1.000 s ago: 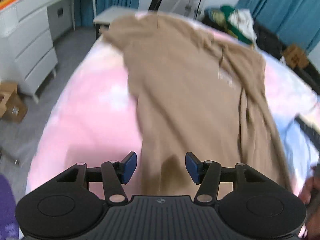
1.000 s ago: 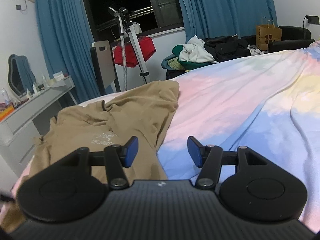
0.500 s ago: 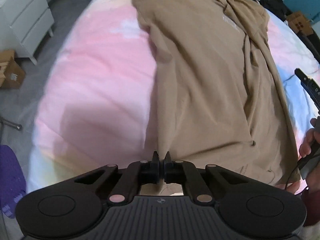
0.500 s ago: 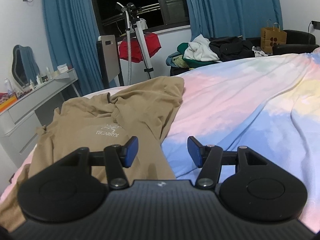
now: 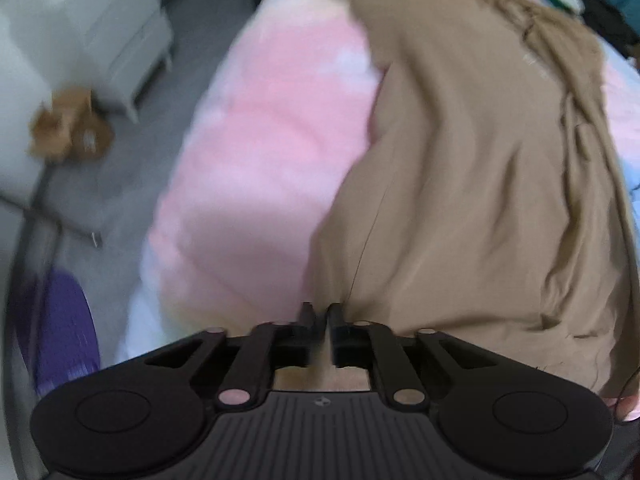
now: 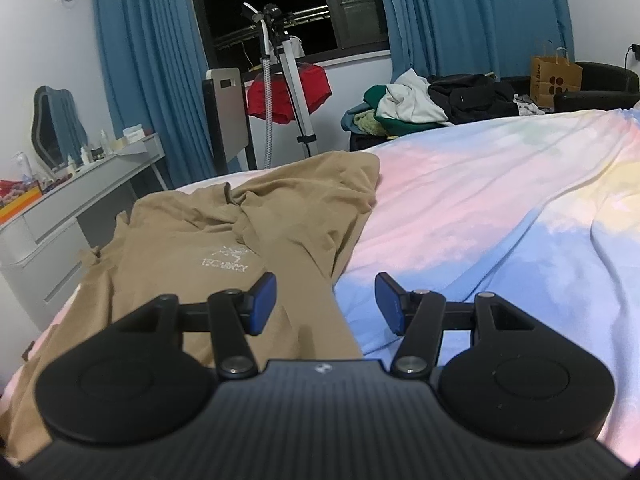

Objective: Fold clothes

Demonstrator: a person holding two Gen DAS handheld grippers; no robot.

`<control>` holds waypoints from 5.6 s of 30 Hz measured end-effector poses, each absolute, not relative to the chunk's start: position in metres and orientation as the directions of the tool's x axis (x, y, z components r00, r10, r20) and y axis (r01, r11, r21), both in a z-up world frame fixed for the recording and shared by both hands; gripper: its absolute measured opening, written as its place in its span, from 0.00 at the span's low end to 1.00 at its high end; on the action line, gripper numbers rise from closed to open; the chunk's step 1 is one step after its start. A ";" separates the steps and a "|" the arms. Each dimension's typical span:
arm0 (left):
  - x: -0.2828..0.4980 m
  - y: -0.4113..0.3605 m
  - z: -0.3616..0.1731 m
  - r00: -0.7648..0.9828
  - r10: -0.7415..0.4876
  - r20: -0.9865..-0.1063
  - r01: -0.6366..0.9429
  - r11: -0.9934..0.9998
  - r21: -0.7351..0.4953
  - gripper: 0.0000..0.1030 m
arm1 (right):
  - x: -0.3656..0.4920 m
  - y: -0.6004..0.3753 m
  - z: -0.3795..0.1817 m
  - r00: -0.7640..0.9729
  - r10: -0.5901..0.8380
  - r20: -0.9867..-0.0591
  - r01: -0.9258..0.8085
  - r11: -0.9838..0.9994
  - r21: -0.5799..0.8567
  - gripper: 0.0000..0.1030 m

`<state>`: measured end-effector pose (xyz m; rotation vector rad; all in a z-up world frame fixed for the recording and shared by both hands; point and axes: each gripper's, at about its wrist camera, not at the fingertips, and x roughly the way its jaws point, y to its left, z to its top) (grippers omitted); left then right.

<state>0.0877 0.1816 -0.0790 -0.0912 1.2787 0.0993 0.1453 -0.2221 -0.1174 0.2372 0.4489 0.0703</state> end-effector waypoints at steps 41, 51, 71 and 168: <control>0.183 0.156 -0.126 0.781 -0.217 -0.586 -0.106 0.878 -0.466 0.56 | 0.352 -0.095 -0.164 0.846 0.048 -0.531 -0.158 0.974 -0.163 0.30; 0.174 0.141 -0.129 0.779 -0.211 -0.590 -0.087 0.896 -0.436 0.56 | 0.364 -0.120 -0.132 0.859 0.036 -0.511 -0.140 0.976 -0.167 0.07; 0.175 0.108 -0.130 0.751 -0.218 -0.623 -0.027 0.933 -0.358 0.56 | 0.281 -0.403 -0.172 0.806 -0.085 -0.586 0.379 0.834 0.400 0.09; 0.070 0.128 -0.012 0.468 -0.252 -0.847 0.319 0.942 -0.105 0.62 | 0.116 -0.316 -0.108 0.812 0.210 -0.545 0.195 0.782 0.592 0.56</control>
